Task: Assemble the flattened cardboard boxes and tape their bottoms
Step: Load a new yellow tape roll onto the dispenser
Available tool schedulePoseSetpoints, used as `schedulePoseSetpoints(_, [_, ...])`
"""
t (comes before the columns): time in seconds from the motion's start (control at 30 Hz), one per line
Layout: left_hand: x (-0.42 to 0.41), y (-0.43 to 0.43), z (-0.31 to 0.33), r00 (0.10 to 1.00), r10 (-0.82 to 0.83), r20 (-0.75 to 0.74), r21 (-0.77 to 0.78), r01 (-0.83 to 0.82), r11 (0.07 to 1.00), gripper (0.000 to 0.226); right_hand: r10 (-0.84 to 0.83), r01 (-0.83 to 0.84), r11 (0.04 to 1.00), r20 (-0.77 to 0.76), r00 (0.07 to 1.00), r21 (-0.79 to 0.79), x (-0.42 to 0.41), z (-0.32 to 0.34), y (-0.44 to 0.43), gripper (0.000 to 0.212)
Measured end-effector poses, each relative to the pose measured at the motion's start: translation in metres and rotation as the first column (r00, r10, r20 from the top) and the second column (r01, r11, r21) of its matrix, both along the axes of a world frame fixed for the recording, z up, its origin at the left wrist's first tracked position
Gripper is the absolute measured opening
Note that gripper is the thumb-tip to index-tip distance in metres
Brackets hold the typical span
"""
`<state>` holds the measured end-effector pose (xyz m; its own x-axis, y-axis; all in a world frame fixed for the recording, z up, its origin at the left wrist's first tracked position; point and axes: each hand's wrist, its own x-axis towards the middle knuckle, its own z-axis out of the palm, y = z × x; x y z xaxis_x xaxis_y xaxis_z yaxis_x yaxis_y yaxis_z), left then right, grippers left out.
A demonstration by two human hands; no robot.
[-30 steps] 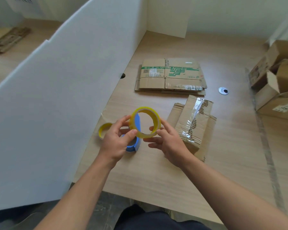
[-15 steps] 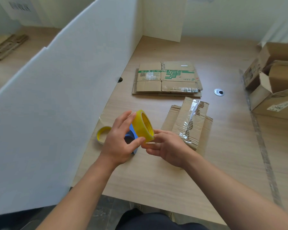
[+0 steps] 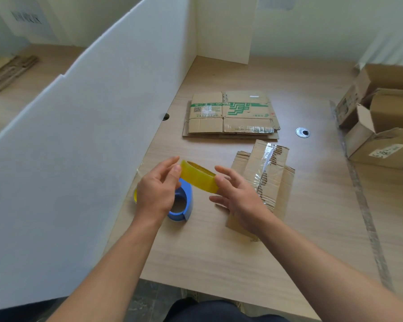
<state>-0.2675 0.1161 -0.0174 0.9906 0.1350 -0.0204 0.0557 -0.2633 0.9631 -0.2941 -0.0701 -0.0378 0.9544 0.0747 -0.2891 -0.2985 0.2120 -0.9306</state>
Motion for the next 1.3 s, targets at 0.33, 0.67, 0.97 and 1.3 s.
schedulePoseSetpoints(0.33, [0.005,-0.007,0.011,0.961,-0.251,0.115,0.116,0.238,0.964,0.048,-0.101,0.113,0.991,-0.144,0.984,0.078,0.008,0.013,-0.004,0.056])
schedulePoseSetpoints(0.67, [0.004,-0.017,0.016,0.925,-0.193,0.327,0.214,0.127,0.969,0.035,-0.005,0.023,0.999,-0.347,0.938,0.048,0.012,0.022,-0.022,0.059])
schedulePoseSetpoints(0.97, [0.002,-0.029,0.028,0.900,-0.122,0.418,0.257,0.012,0.966,0.035,-0.126,0.174,0.963,0.225,0.966,-0.207,0.010,0.023,-0.021,0.028])
schedulePoseSetpoints(1.3, [-0.008,-0.042,0.024,0.694,-0.472,0.544,0.455,0.229,0.860,0.064,-0.170,0.166,0.980,-0.031,0.985,-0.107,0.014,0.026,-0.020,0.011])
